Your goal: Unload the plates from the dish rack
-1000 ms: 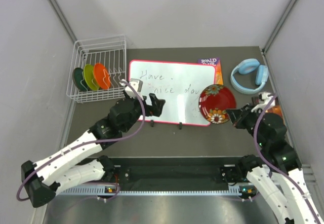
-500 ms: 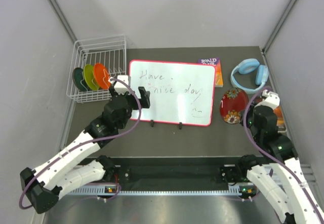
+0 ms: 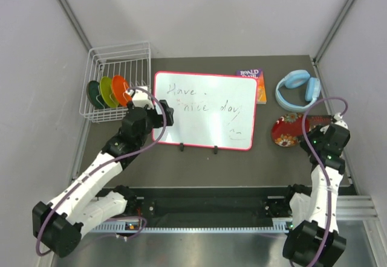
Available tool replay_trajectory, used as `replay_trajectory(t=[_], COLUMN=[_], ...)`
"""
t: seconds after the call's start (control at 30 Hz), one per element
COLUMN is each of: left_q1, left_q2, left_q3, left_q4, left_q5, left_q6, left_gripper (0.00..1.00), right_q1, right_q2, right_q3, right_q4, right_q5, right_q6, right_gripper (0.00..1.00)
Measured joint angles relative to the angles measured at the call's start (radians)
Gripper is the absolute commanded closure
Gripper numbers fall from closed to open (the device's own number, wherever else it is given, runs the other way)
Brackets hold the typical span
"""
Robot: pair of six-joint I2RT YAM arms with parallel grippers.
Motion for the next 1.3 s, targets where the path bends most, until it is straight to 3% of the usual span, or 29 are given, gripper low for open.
replay_trajectory(t=[0.3, 0.57, 0.8, 1.0, 1.3], left_q1=[0.235, 0.330, 0.370, 0.418, 0.497], left_q2=[0.105, 0.179, 0.188, 0.233, 0.268], left_q3=[-0.012, 0.019, 0.032, 0.047, 0.050], left_q4=[0.087, 0.115, 0.143, 0.154, 0.157], left_q5=[0.144, 0.220, 0.253, 0.252, 0.250], left_q6=[-0.024, -0.031, -0.038, -0.037, -0.033], left_gripper=[0.01, 0.01, 0.01, 0.01, 0.01], right_q1=[-0.001, -0.002, -0.003, -0.003, -0.003], right_q2=[0.104, 0.220, 0.266, 0.334, 0.288], right_q3=[-0.124, -0.177, -0.184, -0.190, -0.195], right_q4=[0.215, 0.337, 0.379, 0.375, 0.346], right_q5=[-0.176, -0.229, -0.236, -0.214, -0.122], right_q6=[0.020, 0.047, 0.066, 0.072, 0.072], right_gripper=[1.00, 1.00, 0.83, 0.57, 0.36])
